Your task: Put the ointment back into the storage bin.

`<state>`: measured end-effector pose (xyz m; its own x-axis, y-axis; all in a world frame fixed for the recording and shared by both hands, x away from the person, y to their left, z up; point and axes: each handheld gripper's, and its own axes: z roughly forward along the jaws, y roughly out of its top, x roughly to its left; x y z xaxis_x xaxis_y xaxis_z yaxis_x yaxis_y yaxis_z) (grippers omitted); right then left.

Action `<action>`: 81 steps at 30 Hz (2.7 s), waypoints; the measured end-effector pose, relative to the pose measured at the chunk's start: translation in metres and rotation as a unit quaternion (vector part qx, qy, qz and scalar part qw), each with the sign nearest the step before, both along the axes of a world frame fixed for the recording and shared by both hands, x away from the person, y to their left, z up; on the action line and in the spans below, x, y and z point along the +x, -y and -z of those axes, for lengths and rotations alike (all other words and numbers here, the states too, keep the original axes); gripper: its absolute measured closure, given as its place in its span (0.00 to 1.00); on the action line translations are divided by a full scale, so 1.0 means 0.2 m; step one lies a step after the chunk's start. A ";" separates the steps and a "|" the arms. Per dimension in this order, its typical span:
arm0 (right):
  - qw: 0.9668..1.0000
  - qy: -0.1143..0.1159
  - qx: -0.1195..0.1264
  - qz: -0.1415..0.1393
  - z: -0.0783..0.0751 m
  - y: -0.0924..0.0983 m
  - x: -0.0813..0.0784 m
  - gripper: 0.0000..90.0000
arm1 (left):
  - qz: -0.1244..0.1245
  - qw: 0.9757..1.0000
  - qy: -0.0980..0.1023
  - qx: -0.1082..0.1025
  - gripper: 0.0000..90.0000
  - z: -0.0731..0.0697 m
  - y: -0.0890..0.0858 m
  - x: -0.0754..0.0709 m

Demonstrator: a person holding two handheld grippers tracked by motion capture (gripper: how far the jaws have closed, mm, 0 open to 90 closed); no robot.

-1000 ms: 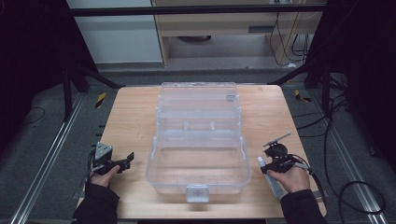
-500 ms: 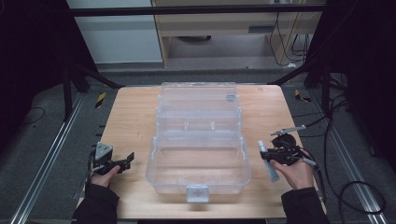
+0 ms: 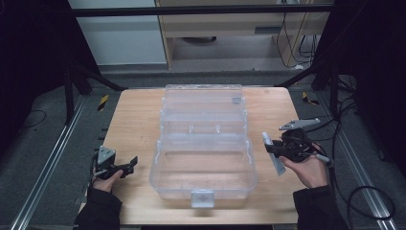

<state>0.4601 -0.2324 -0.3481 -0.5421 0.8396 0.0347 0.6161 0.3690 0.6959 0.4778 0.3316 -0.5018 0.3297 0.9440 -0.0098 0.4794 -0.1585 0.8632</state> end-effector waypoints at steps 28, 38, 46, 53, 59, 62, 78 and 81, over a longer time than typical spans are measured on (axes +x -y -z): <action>0.969 0.007 -0.071 -0.237 -0.21 -0.39 0.08 0.78 | 0.002 1.000 0.000 0.001 0.03 0.00 0.00 0.00; 0.948 -0.001 -0.106 -0.300 -0.15 -0.53 0.09 0.78 | 0.003 1.000 0.000 0.001 0.03 0.00 0.00 0.00; 0.932 -0.021 -0.133 -0.336 -0.06 -0.61 0.09 0.78 | 0.003 1.000 0.000 0.001 0.03 0.00 0.00 0.00; 0.918 -0.039 -0.157 -0.363 0.03 -0.66 0.08 0.78 | 0.003 1.000 0.000 0.000 0.03 0.00 0.00 0.00; 0.908 -0.054 -0.175 -0.376 0.09 -0.68 0.07 0.78 | 0.003 1.000 0.000 0.000 0.03 0.00 0.00 0.00; 0.903 -0.058 -0.182 -0.384 0.12 -0.69 0.07 0.78 | 0.003 1.000 0.000 0.000 0.03 0.00 0.00 0.00; 0.884 -0.085 -0.213 -0.407 0.28 -0.74 0.07 0.78 | 0.003 1.000 -0.001 0.000 0.03 0.00 0.00 0.00; 0.881 -0.091 -0.218 -0.410 0.30 -0.75 0.07 0.78 | 0.003 1.000 -0.001 0.000 0.03 0.00 0.00 0.00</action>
<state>0.4732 -0.0822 -0.4086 -0.9912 0.1239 -0.0457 0.1052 0.9499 0.2945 0.4782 0.3320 -0.5017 0.3353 0.9420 -0.0104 0.4796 -0.1612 0.8625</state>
